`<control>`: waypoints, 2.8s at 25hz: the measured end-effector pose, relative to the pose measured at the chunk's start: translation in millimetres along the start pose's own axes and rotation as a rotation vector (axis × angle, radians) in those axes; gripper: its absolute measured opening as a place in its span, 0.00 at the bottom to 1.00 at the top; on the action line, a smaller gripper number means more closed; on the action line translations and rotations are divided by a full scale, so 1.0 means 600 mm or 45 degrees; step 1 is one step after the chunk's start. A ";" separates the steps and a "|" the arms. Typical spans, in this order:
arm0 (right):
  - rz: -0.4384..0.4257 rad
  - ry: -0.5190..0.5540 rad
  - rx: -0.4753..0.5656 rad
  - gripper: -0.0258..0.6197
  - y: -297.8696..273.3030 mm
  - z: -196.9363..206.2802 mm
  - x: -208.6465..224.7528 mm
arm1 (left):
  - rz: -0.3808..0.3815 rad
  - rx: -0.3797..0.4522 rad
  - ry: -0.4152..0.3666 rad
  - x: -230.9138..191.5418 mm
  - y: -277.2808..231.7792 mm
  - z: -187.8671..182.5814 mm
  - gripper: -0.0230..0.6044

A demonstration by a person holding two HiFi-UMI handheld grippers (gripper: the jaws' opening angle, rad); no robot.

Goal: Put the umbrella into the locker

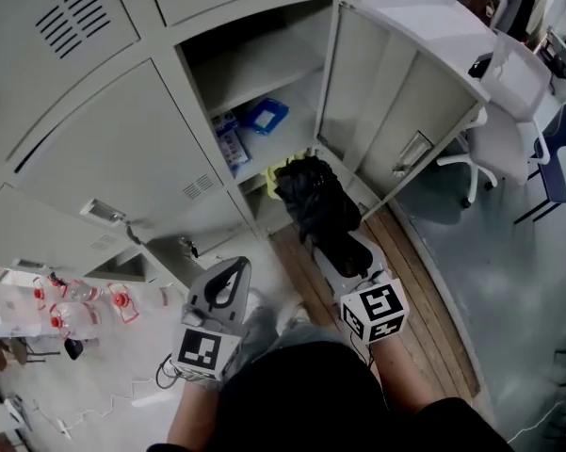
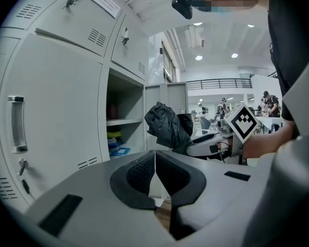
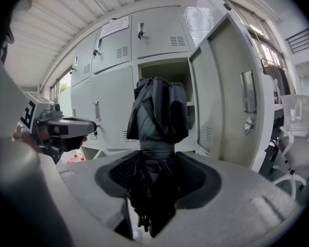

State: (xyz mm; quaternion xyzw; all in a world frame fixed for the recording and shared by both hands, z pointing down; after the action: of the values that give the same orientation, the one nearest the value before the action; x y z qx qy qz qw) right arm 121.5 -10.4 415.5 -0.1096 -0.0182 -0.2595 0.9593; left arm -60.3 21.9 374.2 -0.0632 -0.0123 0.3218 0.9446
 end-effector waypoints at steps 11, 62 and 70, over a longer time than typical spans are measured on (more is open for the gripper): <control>0.028 -0.071 -0.052 0.37 -0.145 0.017 0.032 | 0.018 -0.018 -0.061 -0.095 -0.055 -0.009 0.05; 0.069 -0.031 -0.089 0.36 -0.508 0.015 0.118 | -0.055 -0.096 -0.004 -0.204 -0.075 0.027 0.05; 0.080 -0.084 -0.102 0.53 -0.448 0.024 0.124 | -0.040 -0.085 0.003 -0.193 -0.074 0.029 0.05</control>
State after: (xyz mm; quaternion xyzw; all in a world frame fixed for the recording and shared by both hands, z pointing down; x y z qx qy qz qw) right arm 51.2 -270.1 490.2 -0.1568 -0.0360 -0.2261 0.9607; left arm -126.2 -81.6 399.2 -0.0947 -0.0230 0.3063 0.9469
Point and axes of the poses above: the fingertips, and each gripper's own axes: y backward along the fingers, x to its right, z out of its underside, the point moved 4 cm from there along y, backward along the fingers, and after that the axes turned 8 degrees about x, right-handed, at the moved point
